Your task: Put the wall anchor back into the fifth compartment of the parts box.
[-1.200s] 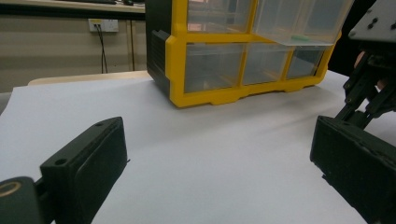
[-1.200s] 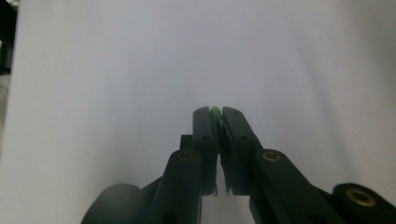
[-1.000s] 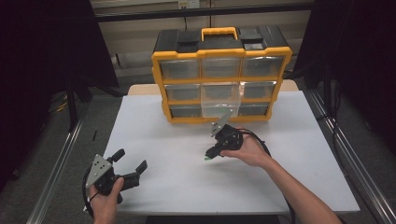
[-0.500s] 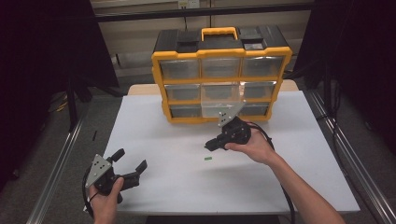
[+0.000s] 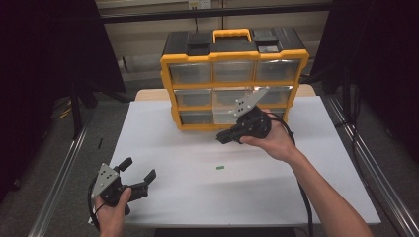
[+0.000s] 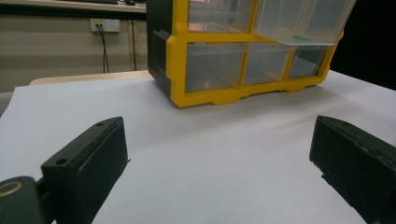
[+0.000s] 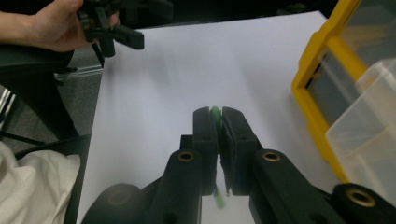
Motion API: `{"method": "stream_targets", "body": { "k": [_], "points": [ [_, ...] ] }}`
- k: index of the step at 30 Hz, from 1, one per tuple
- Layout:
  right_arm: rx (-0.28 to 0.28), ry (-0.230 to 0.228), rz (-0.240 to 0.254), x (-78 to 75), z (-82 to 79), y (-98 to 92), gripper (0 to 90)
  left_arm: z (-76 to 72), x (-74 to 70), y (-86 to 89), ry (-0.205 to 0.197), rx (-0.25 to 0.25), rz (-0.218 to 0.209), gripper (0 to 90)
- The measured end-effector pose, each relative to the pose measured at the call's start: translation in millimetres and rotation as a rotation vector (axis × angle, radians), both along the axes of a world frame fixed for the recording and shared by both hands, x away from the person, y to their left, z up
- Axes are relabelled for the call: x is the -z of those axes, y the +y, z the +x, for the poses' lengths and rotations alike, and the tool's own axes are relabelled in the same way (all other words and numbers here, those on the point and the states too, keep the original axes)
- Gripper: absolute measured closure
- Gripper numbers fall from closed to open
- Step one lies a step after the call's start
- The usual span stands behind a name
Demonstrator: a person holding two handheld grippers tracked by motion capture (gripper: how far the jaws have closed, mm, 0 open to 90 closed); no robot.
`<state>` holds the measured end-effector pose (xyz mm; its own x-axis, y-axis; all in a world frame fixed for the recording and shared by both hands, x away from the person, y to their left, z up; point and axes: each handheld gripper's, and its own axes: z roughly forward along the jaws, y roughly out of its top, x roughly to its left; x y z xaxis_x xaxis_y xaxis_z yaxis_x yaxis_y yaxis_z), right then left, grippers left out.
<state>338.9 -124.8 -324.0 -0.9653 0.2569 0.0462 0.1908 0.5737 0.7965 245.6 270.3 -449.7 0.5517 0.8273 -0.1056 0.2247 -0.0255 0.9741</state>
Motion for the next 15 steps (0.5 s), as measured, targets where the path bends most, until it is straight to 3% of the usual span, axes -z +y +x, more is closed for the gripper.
{"method": "stream_targets", "body": {
  "k": [1, 2, 3, 4, 6, 8, 9, 12, 14, 15],
  "points": [
    [0.002, -0.01, -0.001, -4.8, 0.8, -0.2, 84.8, 0.0, 0.0, 0.5, -0.001, 0.003, 0.0, 4.3],
    [0.004, -0.017, 0.002, -9.3, 1.8, -0.3, 84.8, -0.3, 0.1, -2.5, -0.003, -0.02, -0.04, 4.3],
    [0.008, -0.025, 0.001, -13.5, 2.6, -0.5, 84.8, -1.0, -1.3, 4.5, 0.001, 0.026, 0.055, 4.3],
    [0.008, -0.033, 0.0, -17.4, 3.6, -0.8, 84.8, -0.6, -0.2, -1.5, 0.003, -0.015, -0.04, 4.3],
    [0.02, -0.042, 0.003, -24.4, 5.0, -1.9, 84.8, -0.6, -0.9, 2.6, 0.0, 0.006, 0.014, 4.3],
    [0.03, -0.054, -0.009, -30.5, 6.3, -3.0, 84.8, -1.1, -1.0, 2.4, 0.0, 0.0, 0.018, 4.3],
    [0.034, -0.057, -0.006, -33.9, 7.1, -4.0, 84.8, -1.1, -0.5, -1.4, -0.002, -0.023, -0.032, 4.3],
    [0.057, -0.077, -0.003, -46.5, 9.1, -8.4, 84.8, -1.3, -1.2, 1.6, -0.002, 0.005, 0.015, 4.3],
    [0.068, -0.088, -0.008, -53.7, 11.1, -10.7, 84.8, -1.0, -1.0, 1.1, -0.004, 0.002, 0.007, 4.3],
    [0.076, -0.093, -0.011, -56.4, 12.5, -11.5, 84.8, -0.9, -0.6, -1.6, -0.002, -0.014, -0.034, 4.2]
  ]
}}
